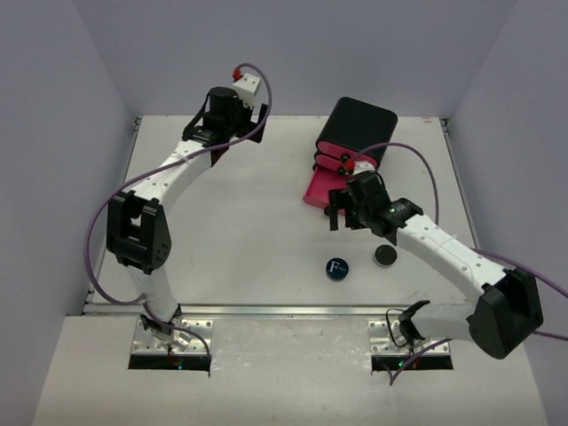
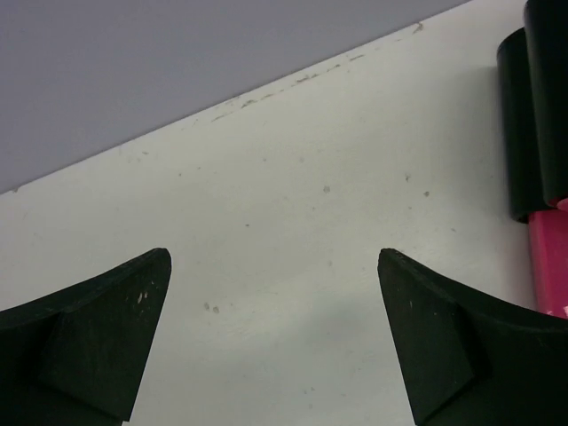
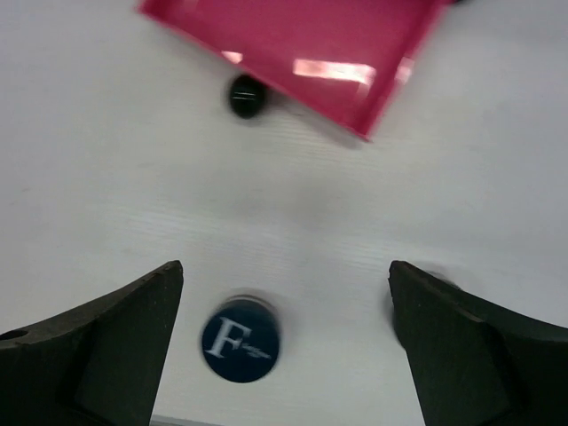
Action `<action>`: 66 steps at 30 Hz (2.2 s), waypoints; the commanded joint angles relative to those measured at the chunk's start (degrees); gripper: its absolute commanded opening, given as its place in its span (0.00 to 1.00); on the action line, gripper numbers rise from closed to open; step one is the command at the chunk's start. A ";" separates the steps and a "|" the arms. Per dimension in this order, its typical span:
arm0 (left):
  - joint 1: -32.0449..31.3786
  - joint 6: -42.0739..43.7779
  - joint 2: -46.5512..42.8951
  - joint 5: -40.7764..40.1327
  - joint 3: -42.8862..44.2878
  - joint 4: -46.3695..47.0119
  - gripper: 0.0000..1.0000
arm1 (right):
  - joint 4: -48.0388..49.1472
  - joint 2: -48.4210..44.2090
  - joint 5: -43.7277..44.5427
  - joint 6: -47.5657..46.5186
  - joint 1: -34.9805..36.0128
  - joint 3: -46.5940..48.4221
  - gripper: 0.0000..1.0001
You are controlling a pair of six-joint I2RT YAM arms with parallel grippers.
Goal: Organize the makeup
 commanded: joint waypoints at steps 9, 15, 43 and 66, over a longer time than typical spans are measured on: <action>5.17 2.80 -21.16 9.21 -25.73 3.69 1.00 | -8.13 -2.08 -7.43 4.04 -28.89 -9.23 0.99; 5.59 1.49 -22.71 9.12 -31.52 7.49 1.00 | -4.53 0.40 -12.45 4.38 -28.89 -12.42 0.99; 6.04 0.30 -21.39 9.12 -33.52 8.19 1.00 | 0.25 -1.37 -4.99 2.73 -28.62 -16.60 0.34; 6.01 0.64 -18.21 8.15 -32.96 7.84 1.00 | 9.83 27.17 0.90 1.96 -5.51 23.65 0.31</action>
